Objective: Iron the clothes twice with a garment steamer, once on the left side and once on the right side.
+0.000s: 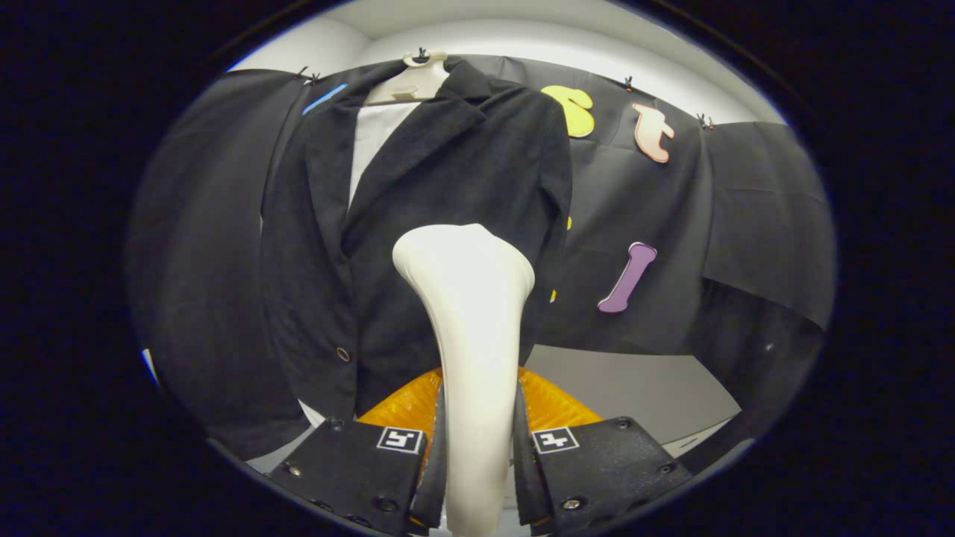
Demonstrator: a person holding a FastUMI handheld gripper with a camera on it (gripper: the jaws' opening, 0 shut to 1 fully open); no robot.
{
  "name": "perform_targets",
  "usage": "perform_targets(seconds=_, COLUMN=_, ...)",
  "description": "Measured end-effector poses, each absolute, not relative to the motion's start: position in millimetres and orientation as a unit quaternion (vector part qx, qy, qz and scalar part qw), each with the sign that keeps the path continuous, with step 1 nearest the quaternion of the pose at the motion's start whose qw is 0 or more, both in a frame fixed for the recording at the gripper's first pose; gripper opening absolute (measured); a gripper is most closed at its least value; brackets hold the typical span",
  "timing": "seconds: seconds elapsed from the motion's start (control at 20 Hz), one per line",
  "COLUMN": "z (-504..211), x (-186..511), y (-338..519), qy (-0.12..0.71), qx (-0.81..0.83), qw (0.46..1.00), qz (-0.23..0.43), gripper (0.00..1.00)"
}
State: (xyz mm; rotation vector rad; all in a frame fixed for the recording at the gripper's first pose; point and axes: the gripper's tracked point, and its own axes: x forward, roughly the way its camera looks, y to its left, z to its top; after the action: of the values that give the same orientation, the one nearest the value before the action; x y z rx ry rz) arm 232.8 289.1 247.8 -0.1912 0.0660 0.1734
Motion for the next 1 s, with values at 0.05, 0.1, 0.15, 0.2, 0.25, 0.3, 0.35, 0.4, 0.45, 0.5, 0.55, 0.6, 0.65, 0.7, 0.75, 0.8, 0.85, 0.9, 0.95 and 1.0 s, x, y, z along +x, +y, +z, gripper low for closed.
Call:
perform_targets(seconds=0.05, z=240.1, x=231.9, y=288.9, qy=0.039, qx=-0.097, qw=0.991, qz=0.087, gripper=0.4)
perform_targets(seconds=0.1, z=233.4, x=231.8, y=289.3, qy=0.045, qx=-0.1, qw=0.99, qz=0.088, gripper=0.4)
perform_targets(seconds=0.15, z=226.3, x=230.6, y=288.9, qy=0.05, qx=-0.105, qw=0.989, qz=0.089, gripper=0.4)
perform_targets(seconds=0.2, z=220.1, x=230.3, y=288.8, qy=0.054, qx=-0.106, qw=0.989, qz=0.09, gripper=0.4)
perform_targets(seconds=0.25, z=214.7, x=229.5, y=287.2, qy=0.057, qx=-0.107, qw=0.989, qz=0.09, gripper=0.4)
perform_targets(seconds=0.3, z=209.1, x=229.6, y=287.1, qy=0.061, qx=-0.112, qw=0.988, qz=0.09, gripper=0.4)
perform_targets(seconds=0.35, z=202.2, x=229.0, y=287.3, qy=0.065, qx=-0.114, qw=0.987, qz=0.089, gripper=0.4)
perform_targets(seconds=0.4, z=197.2, x=228.6, y=286.8, qy=0.068, qx=-0.115, qw=0.987, qz=0.089, gripper=0.4)
perform_targets(seconds=0.45, z=191.8, x=227.6, y=285.0, qy=0.071, qx=-0.115, qw=0.987, qz=0.088, gripper=0.4)
perform_targets(seconds=0.5, z=186.2, x=226.5, y=284.3, qy=0.073, qx=-0.117, qw=0.987, qz=0.087, gripper=0.4)
perform_targets(seconds=0.55, z=179.5, x=226.0, y=281.7, qy=0.075, qx=-0.118, qw=0.986, qz=0.086, gripper=0.4)
perform_targets(seconds=0.6, z=172.7, x=226.0, y=280.4, qy=0.08, qx=-0.122, qw=0.986, qz=0.086, gripper=0.4)
perform_targets(seconds=0.65, z=165.8, x=225.8, y=280.4, qy=0.086, qx=-0.122, qw=0.985, qz=0.086, gripper=0.4)
perform_targets(seconds=0.7, z=157.9, x=226.5, y=281.1, qy=0.093, qx=-0.122, qw=0.984, qz=0.087, gripper=0.4)
perform_targets(seconds=0.75, z=148.0, x=226.4, y=279.8, qy=0.1, qx=-0.123, qw=0.984, qz=0.087, gripper=0.4)
perform_targets(seconds=0.8, z=139.8, x=227.5, y=280.2, qy=0.107, qx=-0.122, qw=0.983, qz=0.088, gripper=0.4)
perform_targets(seconds=0.85, z=131.9, x=228.9, y=279.9, qy=0.114, qx=-0.122, qw=0.982, qz=0.089, gripper=0.4)
perform_targets(seconds=0.9, z=125.4, x=229.3, y=281.3, qy=0.121, qx=-0.124, qw=0.981, qz=0.089, gripper=0.4)
perform_targets(seconds=0.95, z=118.9, x=230.9, y=281.8, qy=0.128, qx=-0.125, qw=0.98, qz=0.091, gripper=0.4)
perform_targets(seconds=1.0, z=112.1, x=233.1, y=280.8, qy=0.134, qx=-0.127, qw=0.979, qz=0.092, gripper=0.4)
